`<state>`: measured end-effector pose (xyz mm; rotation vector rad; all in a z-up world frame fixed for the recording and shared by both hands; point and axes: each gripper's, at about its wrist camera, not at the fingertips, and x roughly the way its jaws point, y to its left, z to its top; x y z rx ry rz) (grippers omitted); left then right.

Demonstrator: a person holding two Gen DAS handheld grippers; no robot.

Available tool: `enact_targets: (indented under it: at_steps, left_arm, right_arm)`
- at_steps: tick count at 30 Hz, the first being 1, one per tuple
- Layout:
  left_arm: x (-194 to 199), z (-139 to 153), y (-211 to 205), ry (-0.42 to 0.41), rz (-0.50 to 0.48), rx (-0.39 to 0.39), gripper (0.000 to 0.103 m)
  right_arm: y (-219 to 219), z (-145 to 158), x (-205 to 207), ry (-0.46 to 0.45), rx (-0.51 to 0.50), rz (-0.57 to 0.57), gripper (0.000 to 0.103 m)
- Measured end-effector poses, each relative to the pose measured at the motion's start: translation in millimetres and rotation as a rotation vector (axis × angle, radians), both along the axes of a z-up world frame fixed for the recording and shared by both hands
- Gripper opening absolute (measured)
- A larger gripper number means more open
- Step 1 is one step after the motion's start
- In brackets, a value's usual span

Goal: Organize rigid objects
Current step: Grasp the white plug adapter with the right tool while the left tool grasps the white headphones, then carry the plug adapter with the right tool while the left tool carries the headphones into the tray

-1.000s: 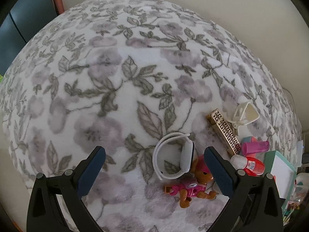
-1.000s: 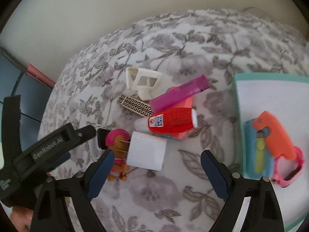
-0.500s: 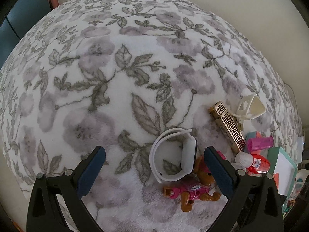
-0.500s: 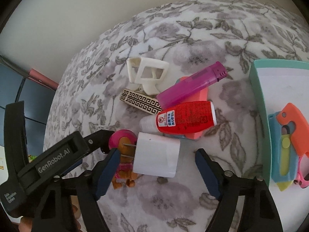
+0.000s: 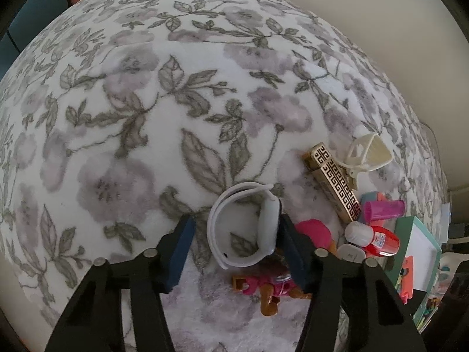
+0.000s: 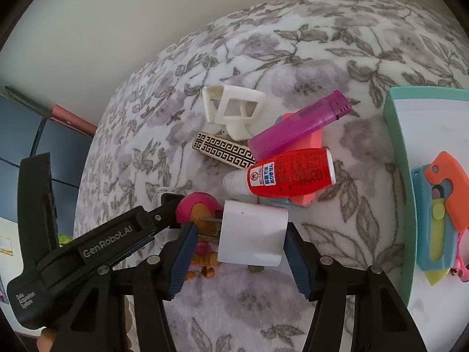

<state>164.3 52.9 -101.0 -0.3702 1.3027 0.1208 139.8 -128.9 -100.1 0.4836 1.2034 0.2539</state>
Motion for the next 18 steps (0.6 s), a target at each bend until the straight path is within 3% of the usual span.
enact_targets:
  at_steps: [2, 10, 18]
  left_arm:
    - [-1.1, 1.6, -4.1, -0.006, -0.008, -0.002, 0.049]
    - [-2.2, 11.6, -8.9, -0.015, 0.001, 0.061, 0.049]
    - [-12.5, 58.9, -15.0, -0.129, 0.002, 0.129, 0.049]
  right_arm:
    - [-3.5, 0.8, -1.7, 0.003, -0.007, -0.007, 0.062]
    - [-19.7, 4.6, -9.3, 0.017, -0.018, -0.038, 0.062]
    - [-37.0, 30.5, -20.9, -0.033, -0.031, -0.059, 0.062]
